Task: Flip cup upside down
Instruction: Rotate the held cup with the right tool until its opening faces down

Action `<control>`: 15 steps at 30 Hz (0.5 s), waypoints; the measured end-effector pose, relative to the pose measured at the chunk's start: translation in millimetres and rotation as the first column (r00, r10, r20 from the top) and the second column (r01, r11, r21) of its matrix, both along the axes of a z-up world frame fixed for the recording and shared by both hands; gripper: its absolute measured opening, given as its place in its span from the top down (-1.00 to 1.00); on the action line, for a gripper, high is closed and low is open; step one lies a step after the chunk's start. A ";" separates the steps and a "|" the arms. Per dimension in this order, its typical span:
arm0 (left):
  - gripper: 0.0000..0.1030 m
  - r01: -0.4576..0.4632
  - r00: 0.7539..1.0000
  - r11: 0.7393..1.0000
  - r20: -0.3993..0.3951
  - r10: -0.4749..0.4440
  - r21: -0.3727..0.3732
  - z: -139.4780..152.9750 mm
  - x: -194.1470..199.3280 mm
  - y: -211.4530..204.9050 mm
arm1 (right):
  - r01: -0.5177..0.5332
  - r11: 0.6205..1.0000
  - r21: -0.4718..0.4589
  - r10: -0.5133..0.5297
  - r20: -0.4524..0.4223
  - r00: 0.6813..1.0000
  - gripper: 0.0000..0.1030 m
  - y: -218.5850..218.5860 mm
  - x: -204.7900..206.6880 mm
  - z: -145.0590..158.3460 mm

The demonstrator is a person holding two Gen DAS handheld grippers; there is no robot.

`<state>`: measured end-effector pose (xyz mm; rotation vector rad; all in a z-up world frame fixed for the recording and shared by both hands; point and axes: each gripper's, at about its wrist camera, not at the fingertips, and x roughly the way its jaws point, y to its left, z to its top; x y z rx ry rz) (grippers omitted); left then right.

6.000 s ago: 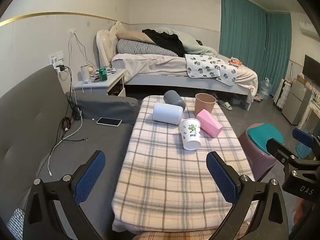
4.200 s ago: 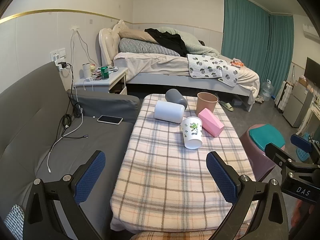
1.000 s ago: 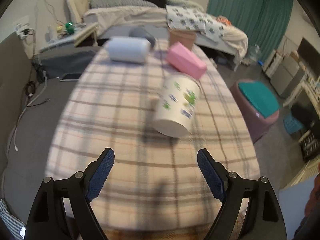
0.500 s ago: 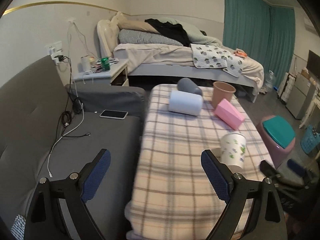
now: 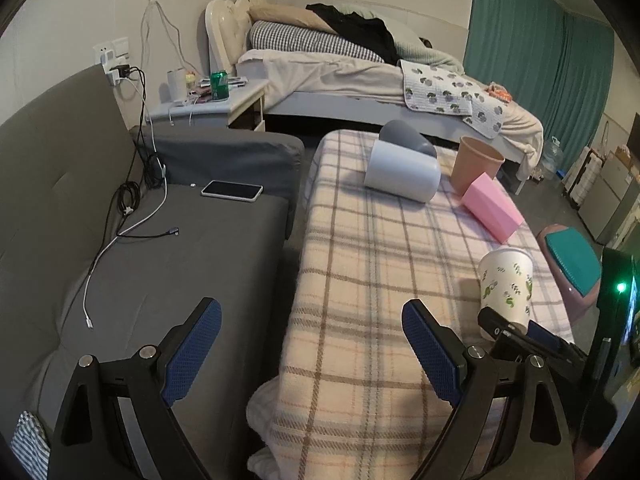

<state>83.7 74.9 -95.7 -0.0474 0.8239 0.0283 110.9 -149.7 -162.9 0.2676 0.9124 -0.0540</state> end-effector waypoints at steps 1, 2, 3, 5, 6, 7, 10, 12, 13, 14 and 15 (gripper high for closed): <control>-0.84 -0.001 1.000 1.000 -0.005 0.001 0.002 -1.4 0.8 -0.6 | -0.006 1.000 0.013 0.007 -0.005 1.000 -0.48 -1.2 1.6 -1.9; -0.84 -0.003 1.000 1.000 -0.011 0.003 0.000 -2.8 2.0 -0.6 | -0.015 1.000 0.023 0.015 -0.012 1.000 -0.36 -2.2 4.0 -4.1; -0.84 -0.006 1.000 1.000 -0.015 0.006 -0.003 -3.9 3.1 -0.6 | -0.021 1.000 0.022 0.021 -0.020 1.000 -0.25 -2.9 5.6 -5.6; -0.84 -0.009 1.000 1.000 -0.022 0.008 -0.013 -5.2 4.1 -0.8 | -0.035 0.999 0.031 0.036 -0.033 0.999 -0.14 -5.1 7.7 -7.6; -0.84 -0.007 1.000 1.000 -0.023 0.007 -0.015 -5.4 3.7 -1.8 | -0.037 0.999 0.037 0.038 -0.034 0.999 -0.14 -6.2 7.8 -6.6; -0.84 -0.005 1.000 1.000 -0.022 0.005 -0.014 -4.5 3.8 -3.3 | -0.039 0.999 0.038 0.040 -0.029 0.999 -0.14 -8.0 7.1 -4.5; -0.84 0.000 1.000 1.000 -0.017 0.000 -0.008 -2.1 0.6 -7.0 | -0.056 0.998 0.021 0.056 -0.011 0.998 -0.14 -9.6 5.2 4.5; -0.84 0.002 1.000 1.000 -0.015 -0.002 -0.009 -0.2 -1.8 -9.6 | -0.066 0.998 0.006 0.066 0.009 0.998 -0.14 -11.3 3.1 13.8; -0.84 0.002 1.000 1.000 -0.013 -0.003 -0.011 1.2 -3.5 -11.0 | -0.069 0.998 0.001 0.069 0.019 0.997 -0.13 -12.0 1.6 17.7; -0.84 0.002 1.000 1.000 -0.012 -0.002 -0.011 2.4 -4.5 -12.1 | -0.073 0.997 -0.006 0.073 0.029 0.997 -0.13 -13.3 0.1 22.1; -0.84 0.003 1.000 1.000 -0.009 -0.003 -0.011 3.9 -6.1 -13.9 | -0.076 0.997 -0.010 0.077 0.036 0.996 -0.13 -14.4 -0.9 25.4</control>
